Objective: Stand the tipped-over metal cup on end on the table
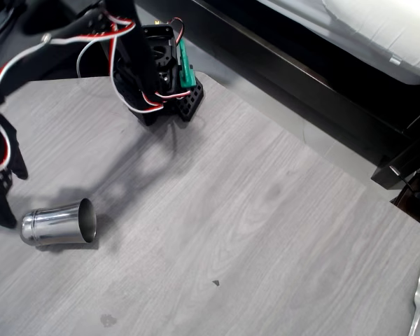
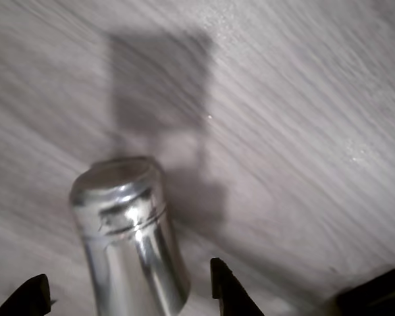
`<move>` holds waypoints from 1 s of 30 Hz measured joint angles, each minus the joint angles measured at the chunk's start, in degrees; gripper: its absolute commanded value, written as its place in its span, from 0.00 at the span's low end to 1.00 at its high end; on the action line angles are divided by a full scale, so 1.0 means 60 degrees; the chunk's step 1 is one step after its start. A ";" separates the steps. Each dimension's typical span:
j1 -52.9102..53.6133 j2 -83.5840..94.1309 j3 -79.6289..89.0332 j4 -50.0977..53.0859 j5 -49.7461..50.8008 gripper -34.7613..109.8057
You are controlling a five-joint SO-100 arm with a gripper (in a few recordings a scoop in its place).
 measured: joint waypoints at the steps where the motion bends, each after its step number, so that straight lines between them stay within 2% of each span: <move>1: 0.0000 -0.0088 0.0000 -0.0088 0.0000 0.45; 5: 0.0029 -0.0791 -0.0029 -0.0688 -0.0015 0.46; 8: 0.0015 -0.1069 -0.0044 -0.1084 -0.0015 0.50; 30: -0.0513 -0.2578 -0.0044 -0.1934 -0.0015 0.50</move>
